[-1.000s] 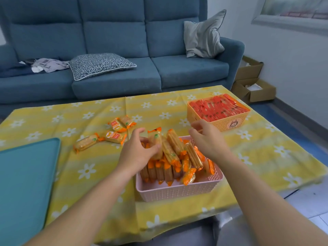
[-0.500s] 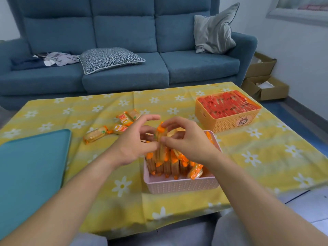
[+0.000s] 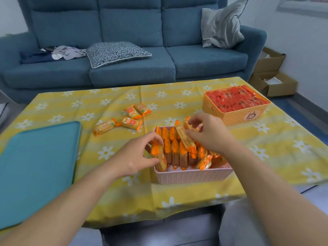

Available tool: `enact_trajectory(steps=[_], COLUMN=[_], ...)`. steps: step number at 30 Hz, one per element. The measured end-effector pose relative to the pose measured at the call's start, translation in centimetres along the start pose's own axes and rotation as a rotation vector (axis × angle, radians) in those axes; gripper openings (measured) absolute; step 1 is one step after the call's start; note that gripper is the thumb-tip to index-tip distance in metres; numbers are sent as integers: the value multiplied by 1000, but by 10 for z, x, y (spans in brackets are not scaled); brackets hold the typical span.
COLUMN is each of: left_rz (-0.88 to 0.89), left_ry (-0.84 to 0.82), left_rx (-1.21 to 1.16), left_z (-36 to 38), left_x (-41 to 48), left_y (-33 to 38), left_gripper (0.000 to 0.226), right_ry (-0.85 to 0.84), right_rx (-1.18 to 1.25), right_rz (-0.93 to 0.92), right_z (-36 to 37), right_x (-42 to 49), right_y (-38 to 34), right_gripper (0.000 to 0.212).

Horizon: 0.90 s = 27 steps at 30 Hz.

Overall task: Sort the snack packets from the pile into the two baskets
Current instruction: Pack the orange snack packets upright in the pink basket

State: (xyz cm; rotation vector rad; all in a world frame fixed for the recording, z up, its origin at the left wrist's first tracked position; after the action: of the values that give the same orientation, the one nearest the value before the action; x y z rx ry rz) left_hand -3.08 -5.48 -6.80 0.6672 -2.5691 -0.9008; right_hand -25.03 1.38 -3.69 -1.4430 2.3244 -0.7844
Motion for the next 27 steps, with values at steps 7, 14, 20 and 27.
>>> enact_trajectory(steps=[7,14,20,27], left_rz=[-9,-32,-70,18], left_ry=[-142,119,294,181], left_rx=[395,116,-305,-219], left_z=[15,-3,3,15], left_x=[4,8,15,22], left_y=[5,0,5,17], left_gripper=[50,6,23,25], right_ry=[19,-106,-414,-387], right_rx=[-368,239,612,405], right_rz=[54,189,207,11], right_z=[32,0,9,21], right_x=[2,-1,-16,-17], right_y=[-17,-6,-13,-19], right_gripper=[42,12,38,31])
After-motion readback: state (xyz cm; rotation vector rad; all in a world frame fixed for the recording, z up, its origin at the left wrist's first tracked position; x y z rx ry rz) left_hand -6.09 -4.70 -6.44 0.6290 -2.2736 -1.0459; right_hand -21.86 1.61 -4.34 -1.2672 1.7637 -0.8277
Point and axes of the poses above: each hand's wrist, its own x-axis towards the middle knuckle, its own z-axis out of the palm, y = z × x, the point moved 5 cm from there along x, towards the middle knuckle, and after that the axes turned 11 degrees about z, right-handed, at the moved point
